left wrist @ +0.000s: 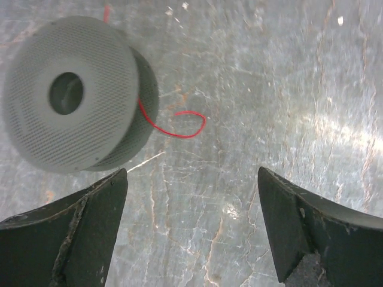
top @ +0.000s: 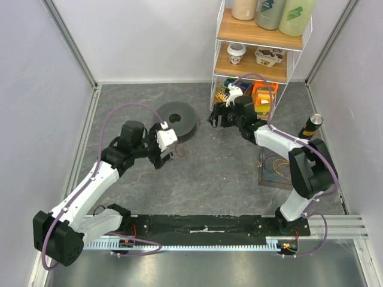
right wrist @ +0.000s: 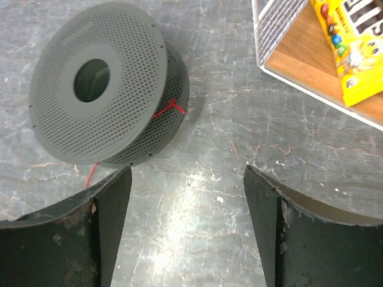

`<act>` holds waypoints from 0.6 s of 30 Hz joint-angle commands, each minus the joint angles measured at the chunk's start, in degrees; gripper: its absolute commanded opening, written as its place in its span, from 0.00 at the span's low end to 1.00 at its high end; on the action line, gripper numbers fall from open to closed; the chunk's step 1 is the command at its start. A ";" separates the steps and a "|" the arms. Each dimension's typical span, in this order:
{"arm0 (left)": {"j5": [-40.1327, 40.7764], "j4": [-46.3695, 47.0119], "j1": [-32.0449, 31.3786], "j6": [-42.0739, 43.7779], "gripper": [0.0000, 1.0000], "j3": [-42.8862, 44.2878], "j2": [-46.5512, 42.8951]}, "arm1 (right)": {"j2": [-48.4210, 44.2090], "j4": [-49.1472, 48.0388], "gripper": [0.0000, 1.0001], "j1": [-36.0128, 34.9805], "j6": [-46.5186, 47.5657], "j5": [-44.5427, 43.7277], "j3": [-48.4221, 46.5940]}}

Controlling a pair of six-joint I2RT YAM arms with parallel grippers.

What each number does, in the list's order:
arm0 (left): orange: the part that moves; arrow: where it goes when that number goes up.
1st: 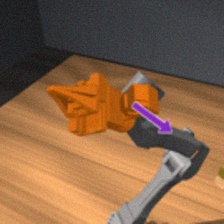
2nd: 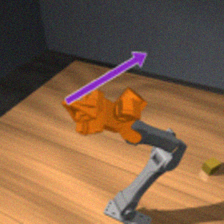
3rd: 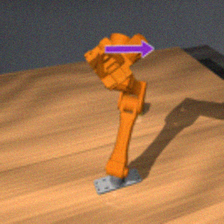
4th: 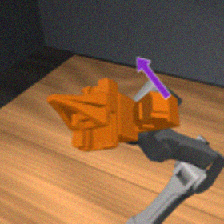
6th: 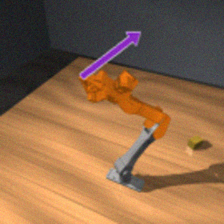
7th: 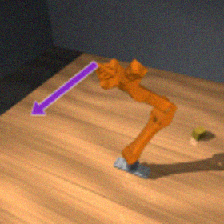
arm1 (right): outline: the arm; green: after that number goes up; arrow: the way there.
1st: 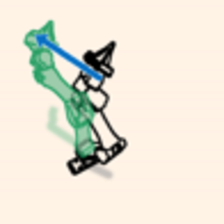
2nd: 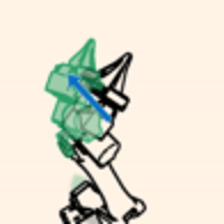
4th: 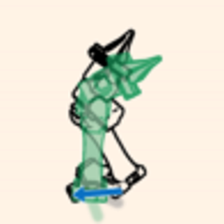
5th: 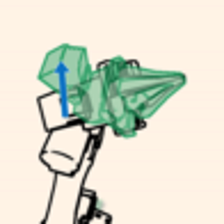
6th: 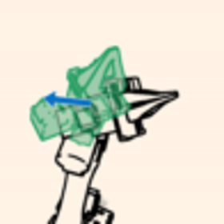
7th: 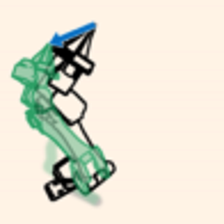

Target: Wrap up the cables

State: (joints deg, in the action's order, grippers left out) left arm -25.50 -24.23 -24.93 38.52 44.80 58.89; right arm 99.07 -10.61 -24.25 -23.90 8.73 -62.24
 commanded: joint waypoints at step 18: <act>6.68 -30.26 15.08 -28.05 0.99 34.14 12.38 | -41.13 37.76 0.98 6.84 17.49 -5.65 0.09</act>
State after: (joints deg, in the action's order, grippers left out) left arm -23.11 -51.00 -10.22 17.61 79.05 70.54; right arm 60.86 16.69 -19.94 -8.62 5.72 -62.30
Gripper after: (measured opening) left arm 0.991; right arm 0.979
